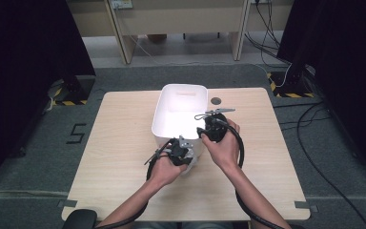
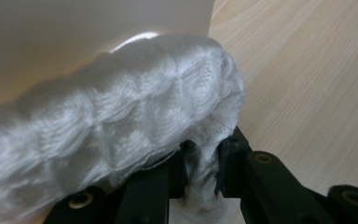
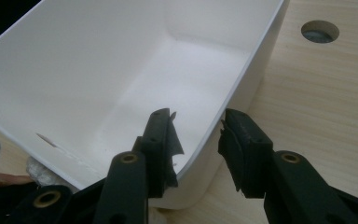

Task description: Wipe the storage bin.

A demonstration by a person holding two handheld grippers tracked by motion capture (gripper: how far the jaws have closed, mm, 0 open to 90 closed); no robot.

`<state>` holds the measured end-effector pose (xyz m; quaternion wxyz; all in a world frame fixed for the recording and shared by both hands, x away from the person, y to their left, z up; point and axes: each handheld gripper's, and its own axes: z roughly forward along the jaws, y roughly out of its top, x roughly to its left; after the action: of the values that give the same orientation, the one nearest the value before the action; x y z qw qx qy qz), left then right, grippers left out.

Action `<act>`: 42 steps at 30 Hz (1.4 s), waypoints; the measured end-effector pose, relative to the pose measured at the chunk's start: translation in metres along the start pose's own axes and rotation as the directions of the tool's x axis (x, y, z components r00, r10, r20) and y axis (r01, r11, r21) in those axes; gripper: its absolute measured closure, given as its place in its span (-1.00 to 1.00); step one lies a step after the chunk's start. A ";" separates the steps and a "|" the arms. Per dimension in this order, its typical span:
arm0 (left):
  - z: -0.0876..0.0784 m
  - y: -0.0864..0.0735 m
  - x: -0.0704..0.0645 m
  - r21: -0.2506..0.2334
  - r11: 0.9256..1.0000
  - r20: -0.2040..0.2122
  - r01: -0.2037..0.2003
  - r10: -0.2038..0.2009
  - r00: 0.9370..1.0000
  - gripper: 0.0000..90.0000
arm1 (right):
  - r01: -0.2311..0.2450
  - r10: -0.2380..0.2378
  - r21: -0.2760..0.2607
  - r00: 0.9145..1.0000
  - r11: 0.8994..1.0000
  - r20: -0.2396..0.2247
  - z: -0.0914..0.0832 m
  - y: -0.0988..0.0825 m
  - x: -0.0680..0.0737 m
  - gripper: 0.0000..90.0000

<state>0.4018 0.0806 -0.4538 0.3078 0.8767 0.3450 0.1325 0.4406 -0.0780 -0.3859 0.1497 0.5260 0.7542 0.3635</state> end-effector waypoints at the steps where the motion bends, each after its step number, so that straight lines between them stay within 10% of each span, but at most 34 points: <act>1: 0.000 0.001 0.000 -0.002 1.000 0.003 0.000 0.000 1.000 0.70 | -0.001 0.001 0.000 1.000 1.000 0.000 0.000 0.000 0.000 0.40; 42: -0.032 0.015 -0.004 -0.086 0.996 0.005 -0.007 0.008 1.000 0.70 | -0.014 0.014 0.004 1.000 1.000 -0.026 -0.002 0.003 -0.003 0.44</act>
<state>0.3929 0.0835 -0.4194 0.3456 0.8643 0.3350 0.1463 0.4426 -0.0813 -0.3834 0.1364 0.5269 0.7529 0.3699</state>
